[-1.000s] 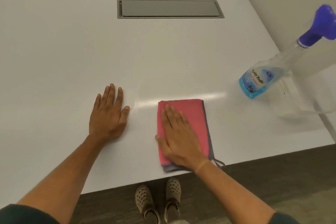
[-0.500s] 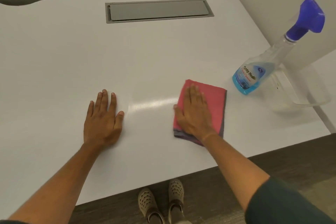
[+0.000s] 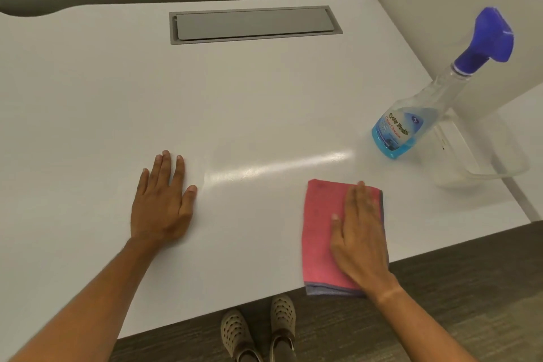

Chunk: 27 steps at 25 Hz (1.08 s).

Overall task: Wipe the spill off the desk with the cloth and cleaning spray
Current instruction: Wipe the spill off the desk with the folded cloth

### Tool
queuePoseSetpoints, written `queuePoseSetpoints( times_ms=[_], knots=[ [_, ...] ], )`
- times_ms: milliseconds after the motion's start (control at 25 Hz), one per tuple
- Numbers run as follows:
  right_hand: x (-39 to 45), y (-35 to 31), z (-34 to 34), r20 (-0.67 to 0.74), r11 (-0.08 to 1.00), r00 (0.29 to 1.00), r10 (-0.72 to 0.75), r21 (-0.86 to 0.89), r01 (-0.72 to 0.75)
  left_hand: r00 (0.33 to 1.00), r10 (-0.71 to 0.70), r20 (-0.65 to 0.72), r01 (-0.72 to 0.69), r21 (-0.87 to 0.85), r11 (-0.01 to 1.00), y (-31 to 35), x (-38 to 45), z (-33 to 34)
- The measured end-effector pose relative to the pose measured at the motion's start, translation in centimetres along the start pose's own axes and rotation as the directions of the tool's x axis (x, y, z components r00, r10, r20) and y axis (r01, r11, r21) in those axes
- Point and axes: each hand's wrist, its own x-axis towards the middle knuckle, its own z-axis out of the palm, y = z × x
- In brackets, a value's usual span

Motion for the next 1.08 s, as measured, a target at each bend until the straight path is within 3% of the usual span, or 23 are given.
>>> queuePoseSetpoints(
  times_ms=[120,480,800,1080],
  knots=[
    [0.5,0.5,0.2,-0.053,0.996,0.995,0.086,-0.01,-0.086,1.0,-0.001,0.002,0.001,-0.003,1.0,0.0,0.0,0.0],
    [14.5,1.7,-0.7,-0.07,0.99,0.997,-0.029,-0.14,0.019,1.0,0.001,-0.012,-0.001,0.006,1.0,0.0,0.1,0.0],
    [2.2,2.8,-0.2,0.037,0.984,0.99,-0.136,-0.113,0.14,1.0,-0.005,-0.007,0.005,0.004,1.0,0.0,0.0,0.0],
    [11.4,1.3,-0.4,-0.07,0.991,0.997,-0.016,-0.134,0.007,1.0,-0.003,-0.007,0.004,0.003,1.0,0.2,0.0,-0.1]
  ],
)
